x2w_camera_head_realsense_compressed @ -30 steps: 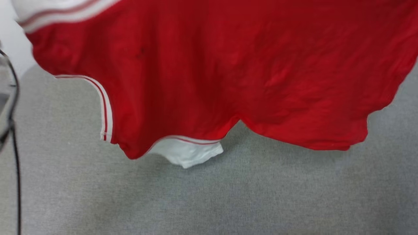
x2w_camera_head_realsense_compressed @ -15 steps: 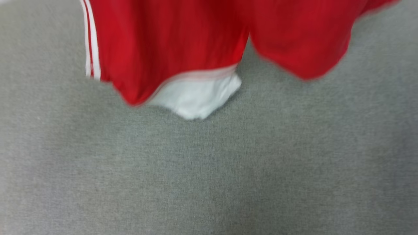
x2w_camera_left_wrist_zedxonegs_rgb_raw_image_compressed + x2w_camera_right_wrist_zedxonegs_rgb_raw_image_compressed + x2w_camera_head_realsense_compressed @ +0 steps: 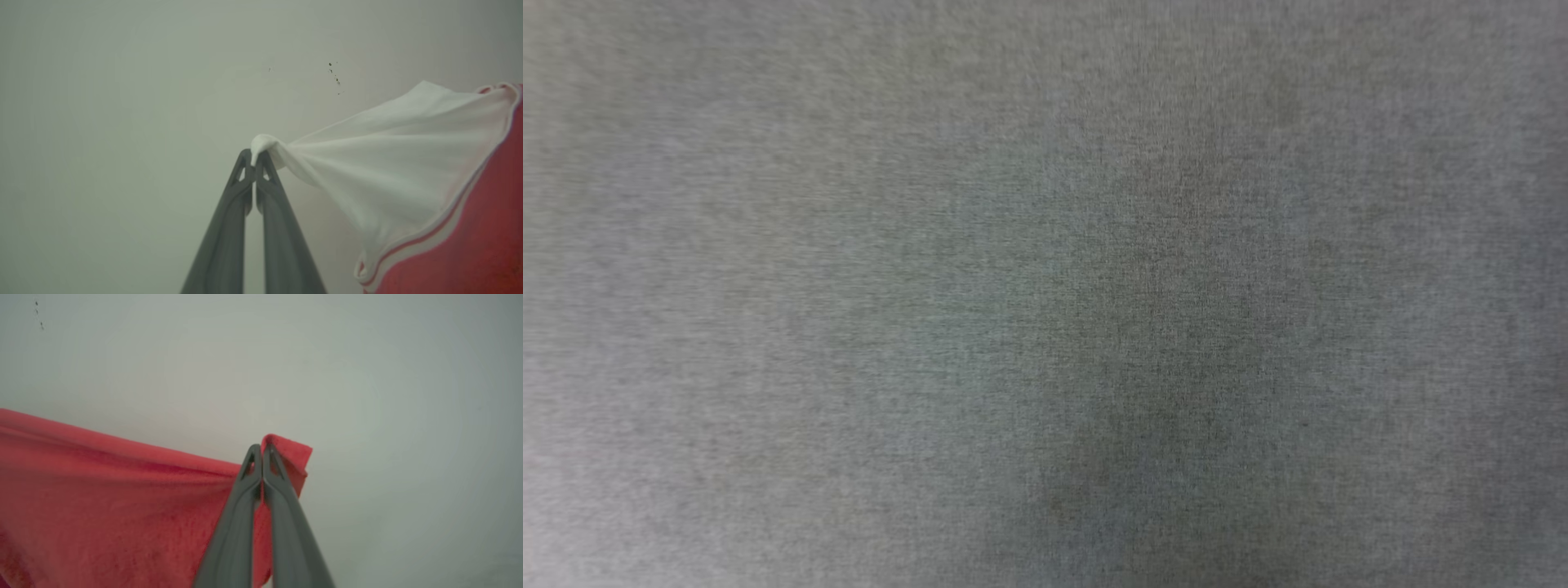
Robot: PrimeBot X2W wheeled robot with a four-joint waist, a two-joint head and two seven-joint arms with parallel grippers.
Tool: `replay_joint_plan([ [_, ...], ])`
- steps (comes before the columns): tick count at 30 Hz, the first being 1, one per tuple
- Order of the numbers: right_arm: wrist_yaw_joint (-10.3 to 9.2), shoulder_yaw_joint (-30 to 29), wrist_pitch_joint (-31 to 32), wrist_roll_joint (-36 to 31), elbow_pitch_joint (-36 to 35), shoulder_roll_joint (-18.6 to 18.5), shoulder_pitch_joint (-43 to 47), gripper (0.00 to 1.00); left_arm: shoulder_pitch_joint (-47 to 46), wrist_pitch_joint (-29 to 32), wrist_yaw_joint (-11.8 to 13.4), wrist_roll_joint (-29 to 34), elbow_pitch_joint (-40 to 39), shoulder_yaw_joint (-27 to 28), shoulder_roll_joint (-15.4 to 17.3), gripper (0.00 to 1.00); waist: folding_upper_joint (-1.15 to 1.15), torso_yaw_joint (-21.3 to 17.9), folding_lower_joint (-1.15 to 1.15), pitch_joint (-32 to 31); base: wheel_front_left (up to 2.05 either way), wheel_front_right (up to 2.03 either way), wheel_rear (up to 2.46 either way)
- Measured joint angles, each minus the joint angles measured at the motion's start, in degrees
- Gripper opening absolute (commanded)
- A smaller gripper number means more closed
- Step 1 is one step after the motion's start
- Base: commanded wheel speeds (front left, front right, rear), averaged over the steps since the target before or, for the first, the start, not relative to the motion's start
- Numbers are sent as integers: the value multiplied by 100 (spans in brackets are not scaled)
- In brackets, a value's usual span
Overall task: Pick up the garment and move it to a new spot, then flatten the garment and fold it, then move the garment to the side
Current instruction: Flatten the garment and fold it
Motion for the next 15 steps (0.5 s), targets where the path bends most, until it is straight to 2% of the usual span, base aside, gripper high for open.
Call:
replay_joint_plan([
  [4,1,-160,-625,-323,805,204,-577,0,-785,-213,-67,236,912,-189,-266,0,0,-65,-1,286,0,0,0],
  [8,1,-327,-1085,-543,1372,432,-762,0,-1118,-488,-111,349,1590,-370,-467,0,0,-99,-1,450,0,0,0],
  [11,0,-410,-1460,-670,1716,543,-788,0,-992,-845,-123,277,1925,-454,-623,0,0,-66,-1,492,0,0,0],
  [15,0,-407,-1809,-665,2041,721,-590,0,-388,-1178,-130,82,2114,-555,-778,0,0,2,-1,461,0,0,0],
])
